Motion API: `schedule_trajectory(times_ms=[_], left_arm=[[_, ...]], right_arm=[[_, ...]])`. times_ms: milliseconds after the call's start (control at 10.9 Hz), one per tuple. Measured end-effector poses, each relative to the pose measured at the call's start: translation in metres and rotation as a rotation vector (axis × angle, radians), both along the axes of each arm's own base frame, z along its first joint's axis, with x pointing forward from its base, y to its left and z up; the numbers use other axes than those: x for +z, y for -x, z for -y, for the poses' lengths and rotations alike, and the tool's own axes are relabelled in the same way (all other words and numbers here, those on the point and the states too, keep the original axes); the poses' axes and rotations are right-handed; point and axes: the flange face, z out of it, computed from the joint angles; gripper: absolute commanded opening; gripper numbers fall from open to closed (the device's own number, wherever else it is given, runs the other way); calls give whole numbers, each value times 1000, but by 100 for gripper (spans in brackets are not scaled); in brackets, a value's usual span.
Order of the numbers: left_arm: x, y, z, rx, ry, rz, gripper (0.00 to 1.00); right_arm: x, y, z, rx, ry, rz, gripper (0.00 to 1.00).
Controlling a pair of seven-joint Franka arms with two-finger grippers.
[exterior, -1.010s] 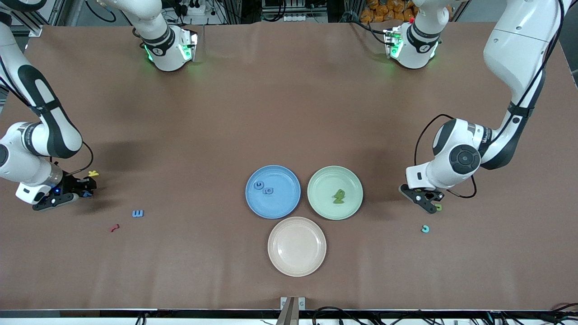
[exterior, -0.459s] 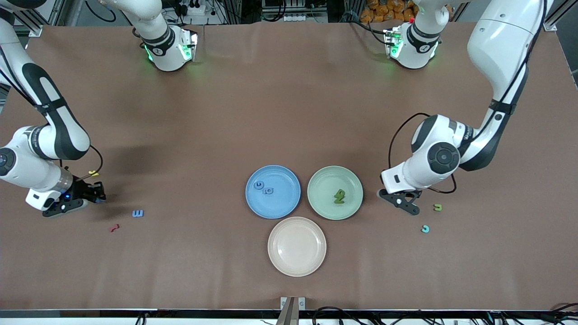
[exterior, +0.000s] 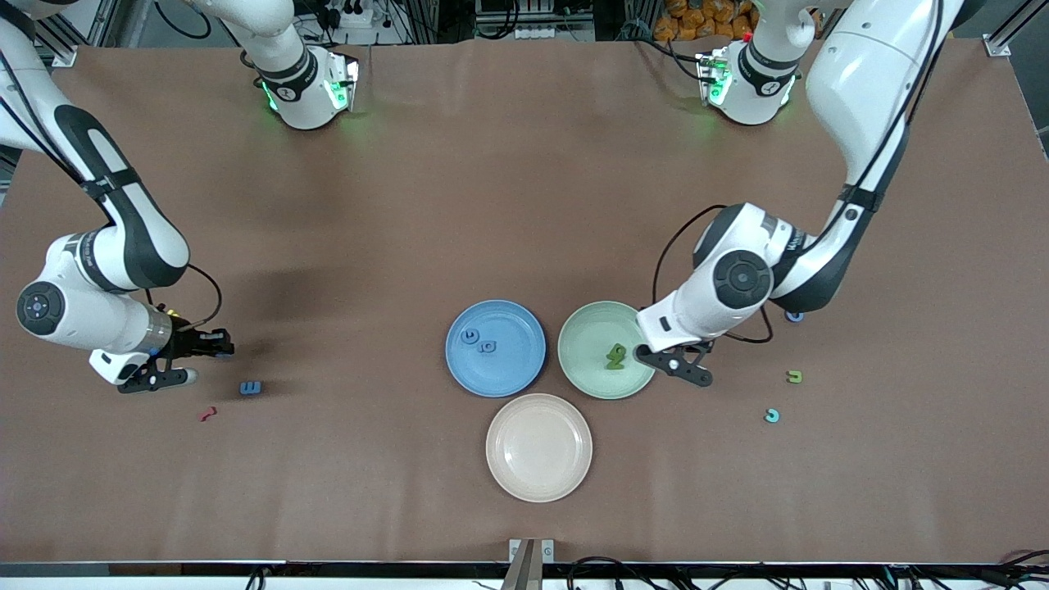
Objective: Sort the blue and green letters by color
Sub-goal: 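Drop green B on the green plate while the right gripper carries X to blue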
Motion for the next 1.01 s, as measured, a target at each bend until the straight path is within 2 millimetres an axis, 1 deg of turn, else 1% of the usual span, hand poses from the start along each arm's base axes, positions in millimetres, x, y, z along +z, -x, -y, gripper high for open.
schedule_trajectory(times_ms=[184, 276, 367, 459, 551, 827, 1010], left_arm=[[-6, 4, 30, 20, 13, -4, 7], [-7, 5, 41, 26, 18, -4, 9], [-9, 4, 47, 29, 24, -3, 19], [-11, 1, 51, 30, 30, -2, 76], [-15, -2, 52, 37, 35, -4, 100], [-23, -8, 51, 78, 37, -12, 100], [-23, -7, 53, 124, 32, -16, 100]], right_arm=[[7, -4, -24, -106, 0, -5, 0], [10, -8, -44, -170, 5, -8, 0], [13, -12, -71, -244, 12, -10, 0], [16, -15, -99, -314, 19, -12, 0], [19, -16, -128, -379, 26, -17, 0], [28, -11, -215, -516, 58, -45, 0], [41, -5, -272, -593, 43, -66, 0]])
